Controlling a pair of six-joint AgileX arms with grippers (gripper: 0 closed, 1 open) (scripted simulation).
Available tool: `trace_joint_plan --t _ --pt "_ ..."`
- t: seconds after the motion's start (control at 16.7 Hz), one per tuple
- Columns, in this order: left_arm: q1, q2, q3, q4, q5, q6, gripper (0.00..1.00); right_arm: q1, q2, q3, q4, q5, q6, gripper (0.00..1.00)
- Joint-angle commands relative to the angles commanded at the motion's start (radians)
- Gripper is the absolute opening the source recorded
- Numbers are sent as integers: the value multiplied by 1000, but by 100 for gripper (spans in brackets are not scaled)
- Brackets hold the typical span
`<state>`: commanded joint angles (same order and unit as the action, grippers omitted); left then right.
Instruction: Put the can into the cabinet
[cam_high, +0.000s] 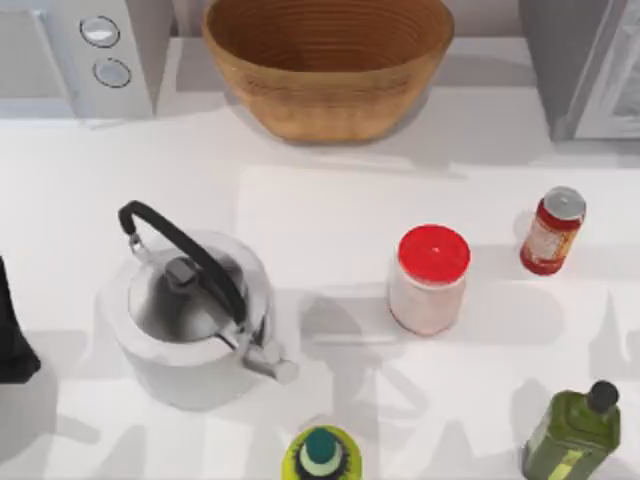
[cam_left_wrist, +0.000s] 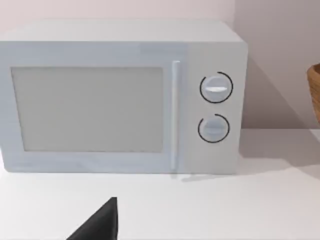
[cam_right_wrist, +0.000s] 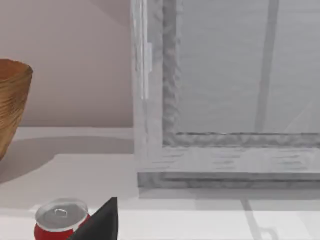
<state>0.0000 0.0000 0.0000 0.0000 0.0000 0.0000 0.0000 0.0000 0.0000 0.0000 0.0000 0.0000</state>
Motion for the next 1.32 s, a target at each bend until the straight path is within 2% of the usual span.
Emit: trace_joint_plan --t 0.24,0.48,0.9,1.14,1.32 --pt "0 0 0 0 0 0 100 13 33 24 32 12 5 100" --pt "0 0 0 0 0 0 100 79 225 131 194 78 36 100" --pt "0 0 0 0 0 0 100 249 930 334 569 252 134 100" --pt "0 0 0 0 0 0 100 337 1332 384 665 337 191 100" --pt "0 0 0 0 0 0 100 398 1528 394 692 388 227 100"
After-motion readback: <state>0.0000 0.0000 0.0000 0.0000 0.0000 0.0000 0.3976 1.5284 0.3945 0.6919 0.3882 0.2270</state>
